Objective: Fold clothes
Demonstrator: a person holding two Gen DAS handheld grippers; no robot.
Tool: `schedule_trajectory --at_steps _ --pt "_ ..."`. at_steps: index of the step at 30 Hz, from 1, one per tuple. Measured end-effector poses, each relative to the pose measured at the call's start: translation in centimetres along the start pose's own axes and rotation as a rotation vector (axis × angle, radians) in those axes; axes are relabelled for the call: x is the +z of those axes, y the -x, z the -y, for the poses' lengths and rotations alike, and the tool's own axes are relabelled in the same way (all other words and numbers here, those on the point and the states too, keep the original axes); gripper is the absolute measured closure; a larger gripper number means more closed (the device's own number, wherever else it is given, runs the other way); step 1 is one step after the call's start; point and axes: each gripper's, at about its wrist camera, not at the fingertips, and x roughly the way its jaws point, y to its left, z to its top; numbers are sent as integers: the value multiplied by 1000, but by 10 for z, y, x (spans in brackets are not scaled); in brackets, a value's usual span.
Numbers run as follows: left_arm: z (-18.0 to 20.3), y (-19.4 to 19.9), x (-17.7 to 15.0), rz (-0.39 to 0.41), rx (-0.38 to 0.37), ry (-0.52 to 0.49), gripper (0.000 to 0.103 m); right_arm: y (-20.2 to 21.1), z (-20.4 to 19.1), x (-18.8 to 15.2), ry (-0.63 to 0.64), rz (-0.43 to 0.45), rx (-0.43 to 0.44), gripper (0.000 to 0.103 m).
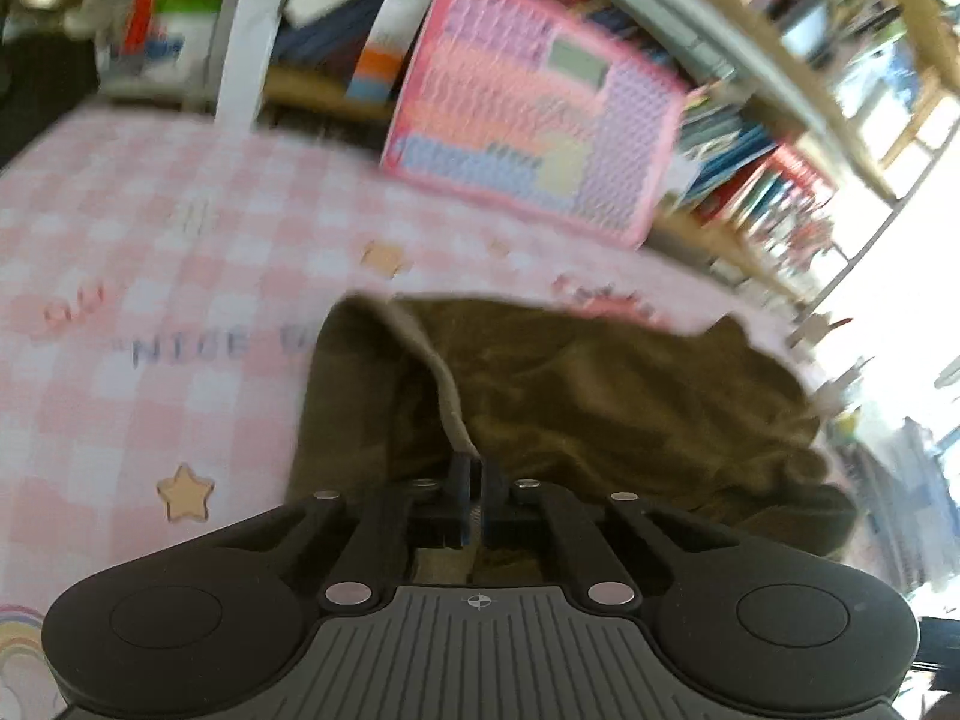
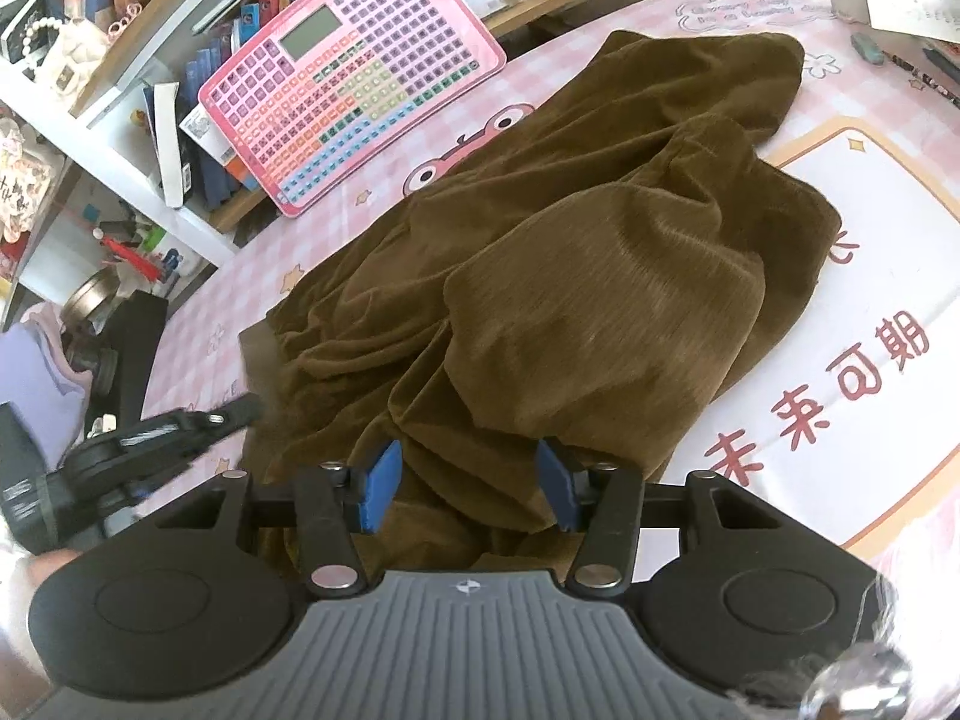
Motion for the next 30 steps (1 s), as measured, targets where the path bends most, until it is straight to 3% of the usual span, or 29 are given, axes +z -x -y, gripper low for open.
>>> schedule_trajectory --at_steps 3,5,8,11,14,18,21,25,30 --pt "-15 34 21 182 49 112 103 6 -1 2 25 28 3 54" --pt "-41 42 36 225 133 183 102 10 -3 3 48 43 17 54" --pt "-77 27 40 164 323 166 103 11 -1 2 62 40 21 54" --pt "-98 4 24 44 418 179 99 8 3 1 46 21 7 54" --pt "-103 12 9 70 432 209 93 7 5 0 44 7 -1 54" --pt "-86 45 -2 230 461 205 92 6 3 0 60 -6 3 54" --pt "-68 64 -10 285 402 153 90 5 5 2 70 2 21 54" --pt "-42 63 -33 213 304 64 90 3 10 9 32 -2 36 52" --pt "-41 56 -51 146 301 70 88 6 12 22 -10 15 65 45"
